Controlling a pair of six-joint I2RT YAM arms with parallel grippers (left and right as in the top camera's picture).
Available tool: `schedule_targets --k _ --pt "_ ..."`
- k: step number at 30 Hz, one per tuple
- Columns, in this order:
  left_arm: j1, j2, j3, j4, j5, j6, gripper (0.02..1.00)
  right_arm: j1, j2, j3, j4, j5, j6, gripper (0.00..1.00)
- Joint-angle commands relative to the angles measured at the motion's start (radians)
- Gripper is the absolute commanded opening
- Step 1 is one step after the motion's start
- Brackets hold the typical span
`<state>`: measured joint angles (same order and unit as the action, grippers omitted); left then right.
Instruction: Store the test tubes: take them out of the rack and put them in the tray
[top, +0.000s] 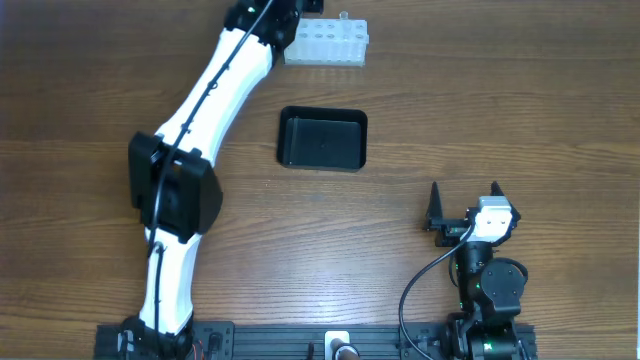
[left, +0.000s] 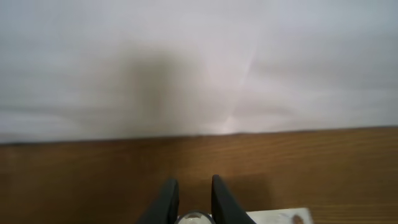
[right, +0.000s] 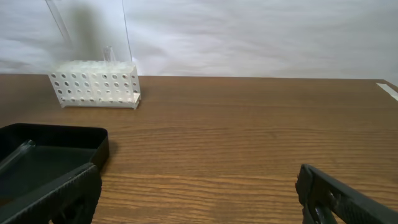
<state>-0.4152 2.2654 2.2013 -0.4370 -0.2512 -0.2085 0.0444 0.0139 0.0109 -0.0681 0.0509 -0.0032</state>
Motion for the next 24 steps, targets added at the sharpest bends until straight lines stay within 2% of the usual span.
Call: schedule_targets --k 1,3,11,16,24 --pt "-0.007 -0.115 0.023 -0.063 -0.019 0.004 0.047 -0.008 -0.009 -0.005 -0.003 -0.005 0.003 0.991" --pt "-0.011 -0.154 0.023 -0.142 0.000 -0.041 0.051 -0.008 -0.009 -0.005 -0.003 -0.005 0.003 0.991" --pt "-0.013 -0.229 0.023 -0.576 0.220 -0.248 0.047 -0.008 -0.009 -0.005 -0.003 -0.006 0.003 0.993" --pt "-0.015 -0.194 0.023 -0.785 0.290 -0.253 0.040 -0.008 -0.009 -0.005 -0.003 -0.006 0.003 0.991" --pt "-0.026 -0.055 0.023 -0.957 0.383 -0.252 0.040 -0.008 -0.009 -0.005 -0.003 -0.006 0.003 0.991"
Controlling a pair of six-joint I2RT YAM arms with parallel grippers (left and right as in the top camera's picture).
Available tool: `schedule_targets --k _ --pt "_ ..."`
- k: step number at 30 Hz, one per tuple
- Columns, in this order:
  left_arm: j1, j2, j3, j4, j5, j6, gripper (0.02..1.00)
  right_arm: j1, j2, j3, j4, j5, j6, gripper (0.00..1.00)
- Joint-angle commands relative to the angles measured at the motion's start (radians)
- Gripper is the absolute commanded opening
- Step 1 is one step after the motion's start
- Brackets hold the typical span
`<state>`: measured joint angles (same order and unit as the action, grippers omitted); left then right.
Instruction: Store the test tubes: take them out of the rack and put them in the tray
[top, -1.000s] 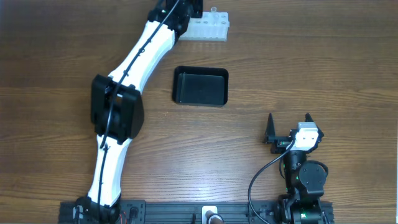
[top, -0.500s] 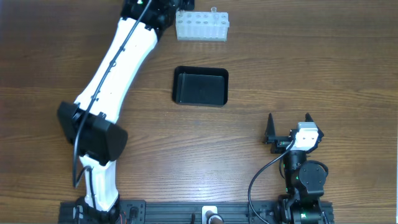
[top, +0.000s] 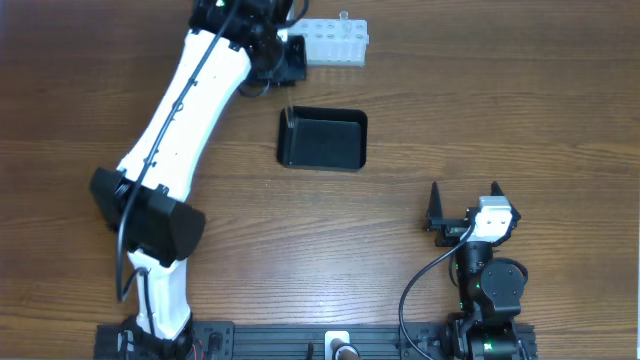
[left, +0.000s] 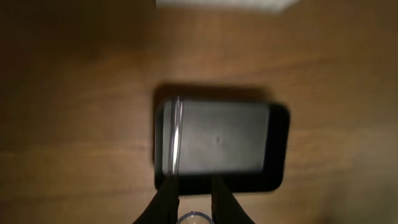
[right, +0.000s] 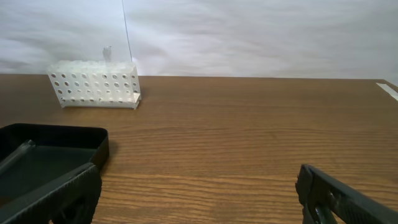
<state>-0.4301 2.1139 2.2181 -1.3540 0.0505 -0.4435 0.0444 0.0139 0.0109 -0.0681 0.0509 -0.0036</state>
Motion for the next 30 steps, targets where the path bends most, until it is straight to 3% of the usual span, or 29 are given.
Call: schedule_targets --k 1,30 --pt "-0.018 0.123 0.006 -0.057 0.084 -0.017 0.038 -0.008 -0.009 -0.005 -0.003 -0.006 0.003 0.993" --pt "-0.045 0.274 0.006 0.019 0.008 0.047 0.045 -0.008 -0.009 -0.005 -0.003 -0.005 0.003 0.993"
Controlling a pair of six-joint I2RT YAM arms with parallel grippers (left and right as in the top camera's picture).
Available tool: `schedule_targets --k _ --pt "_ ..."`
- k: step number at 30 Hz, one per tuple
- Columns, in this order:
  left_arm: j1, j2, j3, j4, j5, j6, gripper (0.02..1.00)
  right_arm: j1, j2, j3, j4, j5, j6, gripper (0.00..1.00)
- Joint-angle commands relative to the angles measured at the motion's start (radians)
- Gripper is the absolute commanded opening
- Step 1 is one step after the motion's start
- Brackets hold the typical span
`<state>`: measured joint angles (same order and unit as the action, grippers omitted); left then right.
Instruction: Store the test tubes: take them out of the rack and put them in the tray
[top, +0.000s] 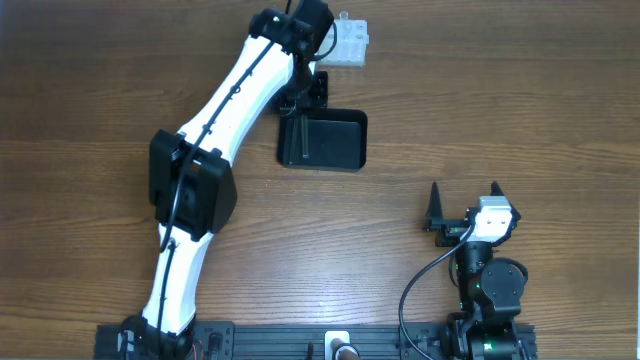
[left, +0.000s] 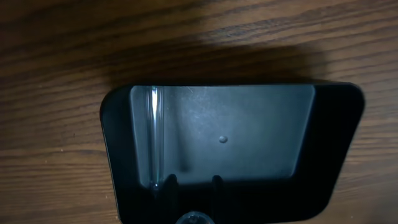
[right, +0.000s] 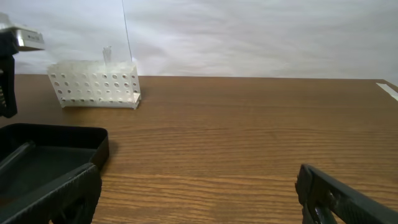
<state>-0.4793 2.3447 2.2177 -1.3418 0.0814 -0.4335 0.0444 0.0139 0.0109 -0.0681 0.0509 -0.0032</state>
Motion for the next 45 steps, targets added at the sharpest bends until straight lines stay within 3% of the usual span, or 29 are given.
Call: schedule_targets --k 1,25,29,36,45 --pt "0.004 0.051 0.006 0.011 -0.023 0.037 0.047 -0.008 -0.009 -0.005 -0.003 -0.005 0.003 0.993" --pt "0.007 0.156 0.006 0.079 -0.023 0.037 0.088 -0.008 -0.009 -0.005 -0.003 -0.005 0.003 0.993" --pt "0.007 0.163 0.006 0.088 -0.023 0.037 0.143 -0.008 -0.009 -0.005 -0.003 -0.005 0.003 0.991" --pt "0.007 0.165 0.006 0.101 -0.023 0.037 0.354 -0.008 -0.009 -0.005 -0.003 -0.006 0.003 0.993" --pt "-0.008 0.130 0.185 -0.009 -0.022 0.037 0.373 -0.008 -0.009 -0.005 -0.003 -0.005 0.003 0.991"
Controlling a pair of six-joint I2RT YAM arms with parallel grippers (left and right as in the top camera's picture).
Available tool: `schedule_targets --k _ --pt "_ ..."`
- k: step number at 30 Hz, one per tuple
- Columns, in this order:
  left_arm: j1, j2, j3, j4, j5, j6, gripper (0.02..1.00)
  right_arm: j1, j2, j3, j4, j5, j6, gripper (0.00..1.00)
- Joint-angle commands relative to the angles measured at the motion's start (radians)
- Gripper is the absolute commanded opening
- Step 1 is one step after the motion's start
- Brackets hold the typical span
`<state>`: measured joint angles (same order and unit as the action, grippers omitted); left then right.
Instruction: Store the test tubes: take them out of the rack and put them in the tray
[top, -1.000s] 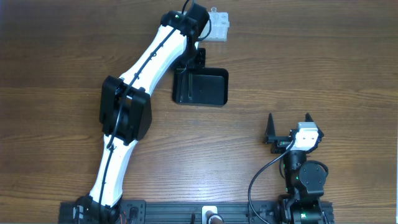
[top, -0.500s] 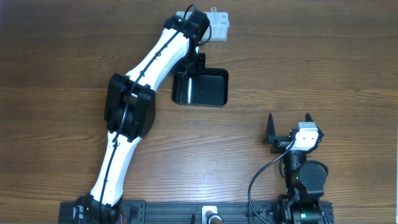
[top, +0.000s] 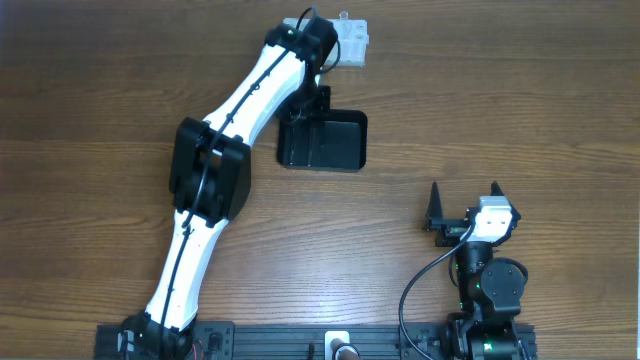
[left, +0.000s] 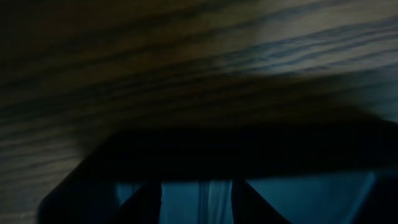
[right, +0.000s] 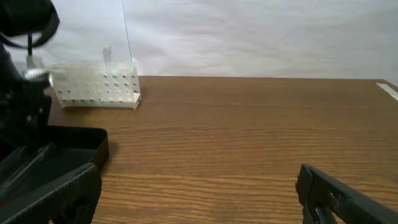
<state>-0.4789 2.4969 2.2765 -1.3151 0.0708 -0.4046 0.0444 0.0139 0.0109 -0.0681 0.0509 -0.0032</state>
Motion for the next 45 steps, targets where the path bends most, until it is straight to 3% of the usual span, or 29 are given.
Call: schedule_targets --k 1,4,10,11,20,34,41,45 --pt "-0.010 -0.034 0.156 -0.045 -0.012 0.008 0.380 -0.008 -0.009 -0.005 -0.003 -0.006 0.003 0.991" --pt "-0.013 -0.080 0.245 -0.036 -0.041 0.008 0.483 -0.008 -0.009 -0.005 -0.003 -0.006 0.003 0.993" --pt "-0.013 -0.190 0.310 0.093 -0.180 0.008 0.978 -0.008 -0.009 -0.005 -0.003 -0.005 0.003 0.991" --pt "-0.013 -0.214 0.310 0.116 -0.203 0.008 0.998 -0.008 -0.009 -0.005 -0.003 -0.006 0.003 0.991" --pt "-0.019 -0.401 0.310 0.068 -0.373 0.008 0.996 -0.008 -0.009 -0.005 -0.003 -0.006 0.003 0.991" --pt "-0.018 -0.624 0.263 -0.039 -0.502 0.008 0.998 -0.008 -0.009 -0.005 -0.003 -0.006 0.003 0.991" --pt "0.011 -0.855 -0.061 0.074 -0.505 0.008 0.998 -0.008 -0.009 -0.005 -0.003 -0.006 0.003 0.993" --pt "0.052 -1.010 -0.303 0.222 -0.456 0.008 0.996 -0.008 -0.009 -0.005 -0.003 -0.006 0.003 0.993"
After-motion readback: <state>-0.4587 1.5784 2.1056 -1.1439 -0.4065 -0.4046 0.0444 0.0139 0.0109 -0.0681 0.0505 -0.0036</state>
